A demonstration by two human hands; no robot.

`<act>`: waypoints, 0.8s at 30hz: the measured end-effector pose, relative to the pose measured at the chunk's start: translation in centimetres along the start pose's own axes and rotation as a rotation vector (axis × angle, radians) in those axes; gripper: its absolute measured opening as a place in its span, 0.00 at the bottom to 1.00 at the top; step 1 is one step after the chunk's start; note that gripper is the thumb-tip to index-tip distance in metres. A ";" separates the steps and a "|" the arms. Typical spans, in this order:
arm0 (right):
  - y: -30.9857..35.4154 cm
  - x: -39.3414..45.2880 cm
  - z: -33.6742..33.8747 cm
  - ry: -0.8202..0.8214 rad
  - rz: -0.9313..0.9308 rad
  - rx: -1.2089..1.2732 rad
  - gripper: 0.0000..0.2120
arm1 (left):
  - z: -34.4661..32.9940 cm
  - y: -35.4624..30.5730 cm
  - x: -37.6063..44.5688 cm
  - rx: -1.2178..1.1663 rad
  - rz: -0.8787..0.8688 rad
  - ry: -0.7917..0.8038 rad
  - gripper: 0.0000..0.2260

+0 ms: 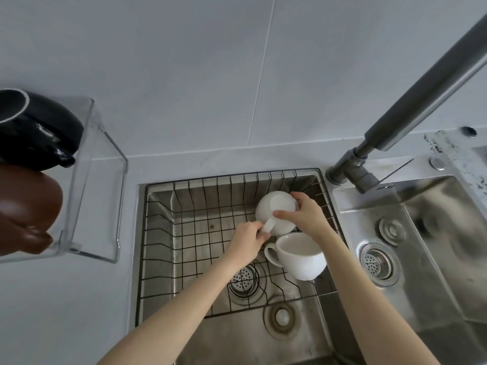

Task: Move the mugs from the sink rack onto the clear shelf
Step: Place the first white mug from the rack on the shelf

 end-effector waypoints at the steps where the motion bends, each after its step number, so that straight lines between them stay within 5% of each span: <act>1: 0.3 -0.1 0.0 -0.012 0.009 -0.001 0.37 | 0.4 -0.1 -0.2 -0.001 -0.009 -0.010 0.09; 11: 11.4 -4.7 0.6 -0.075 0.249 0.020 0.31 | 12.4 -4.6 -5.8 0.014 -0.186 -0.318 0.13; 15: 19.8 -9.3 -0.1 -0.132 0.463 -0.048 0.19 | 18.7 -6.0 -10.8 0.049 -0.246 -0.505 0.13; 24: 35.1 -18.7 -7.2 -0.129 0.731 -0.155 0.19 | 31.9 -3.3 -22.2 -0.055 -0.169 -0.831 0.07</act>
Point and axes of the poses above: each hand's wrist, its own x-axis towards the middle knuckle, its own z-axis out of the back of the hand, y = z × x, the point moved 10 cm from there along x, towards the middle knuckle, and after that the axes turned 7 degrees about x, right-handed, at the moved point
